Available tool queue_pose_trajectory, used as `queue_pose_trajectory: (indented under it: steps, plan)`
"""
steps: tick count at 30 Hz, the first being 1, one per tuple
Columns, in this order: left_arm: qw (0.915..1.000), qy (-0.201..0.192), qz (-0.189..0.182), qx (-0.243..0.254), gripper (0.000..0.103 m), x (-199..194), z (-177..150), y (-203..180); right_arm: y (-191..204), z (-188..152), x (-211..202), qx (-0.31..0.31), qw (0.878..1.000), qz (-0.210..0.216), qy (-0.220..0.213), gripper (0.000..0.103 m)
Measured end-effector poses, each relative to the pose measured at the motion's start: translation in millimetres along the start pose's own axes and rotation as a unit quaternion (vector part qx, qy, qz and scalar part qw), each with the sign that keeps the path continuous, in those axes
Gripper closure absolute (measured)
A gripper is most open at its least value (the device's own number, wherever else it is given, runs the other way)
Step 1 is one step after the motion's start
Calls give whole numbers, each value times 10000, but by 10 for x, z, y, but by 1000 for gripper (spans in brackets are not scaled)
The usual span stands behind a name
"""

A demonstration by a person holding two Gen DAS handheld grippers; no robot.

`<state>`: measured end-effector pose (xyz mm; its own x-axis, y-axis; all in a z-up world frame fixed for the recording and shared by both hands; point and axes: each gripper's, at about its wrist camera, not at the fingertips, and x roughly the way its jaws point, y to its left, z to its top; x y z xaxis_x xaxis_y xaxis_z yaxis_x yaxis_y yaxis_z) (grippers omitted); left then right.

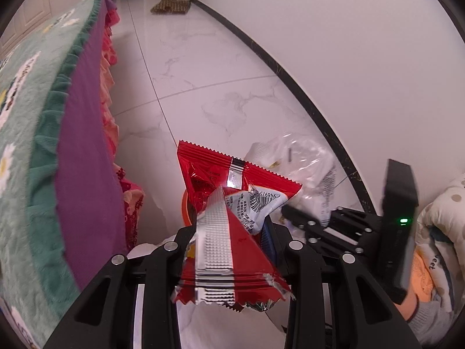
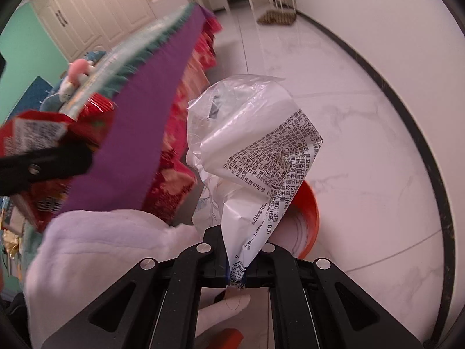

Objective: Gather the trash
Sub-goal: 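Carry both items to the orange bin and open both grippers over it, then move both open grippers back over the bed toward the remaining trash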

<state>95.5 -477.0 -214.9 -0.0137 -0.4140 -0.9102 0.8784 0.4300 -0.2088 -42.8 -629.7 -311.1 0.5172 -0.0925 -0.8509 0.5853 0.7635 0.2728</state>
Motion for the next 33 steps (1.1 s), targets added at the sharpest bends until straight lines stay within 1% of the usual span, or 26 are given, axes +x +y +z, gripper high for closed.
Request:
queue_pose_trajectory:
  steps: [2,3,4,5,6,7,9,10,14,19,24,25,26,28,30,32,33]
  plan:
    - [10000,78,-1,34,67,115,52,24,-51,-6,156,17,10000,-46,71,97]
    - [9999,111,10,31,67,160,63,26,-70,-2,244,52,9999,-67,104,93]
    - [9999,143,6,28,67,200,78,36,-72,-6,292,75,9999,-48,117,93]
    - [9998,183,11,21,67,256,91,50,-102,6,353,118,9998,-42,143,89]
    - [9998,217,24,6,67,298,97,50,-94,17,420,153,9997,-74,167,79]
    - [9997,255,25,-7,67,342,110,63,-109,20,468,157,9997,-77,168,76]
    - [9994,344,13,-31,67,432,127,75,-132,22,537,127,9996,-178,195,64]
    - [9993,372,18,-26,67,456,130,83,-144,4,537,125,9995,-218,193,62]
    - [9988,487,-18,42,67,599,199,40,-232,-25,516,252,9993,-219,178,61]
    - [9980,616,-43,148,65,793,250,-36,-378,-43,299,496,9981,-372,-58,61]
    - [9973,678,-55,291,53,884,264,-149,-535,-93,113,590,9967,-537,-119,61]
    - [9971,695,-49,315,49,904,271,-165,-559,-100,89,611,9963,-587,-140,61]
    - [9970,701,-43,314,38,905,272,-169,-579,-102,70,632,9961,-599,-150,61]
    - [9976,623,-26,295,28,905,284,-171,-608,-107,33,681,9957,-597,-173,61]
    - [9978,566,23,331,28,888,291,-182,-612,-100,13,677,9956,-616,-191,61]
    - [9975,622,17,346,24,900,309,-188,-615,-92,-6,684,9955,-616,-212,61]
    - [9975,606,25,354,24,890,310,-200,-614,-88,-23,694,9954,-614,-225,61]
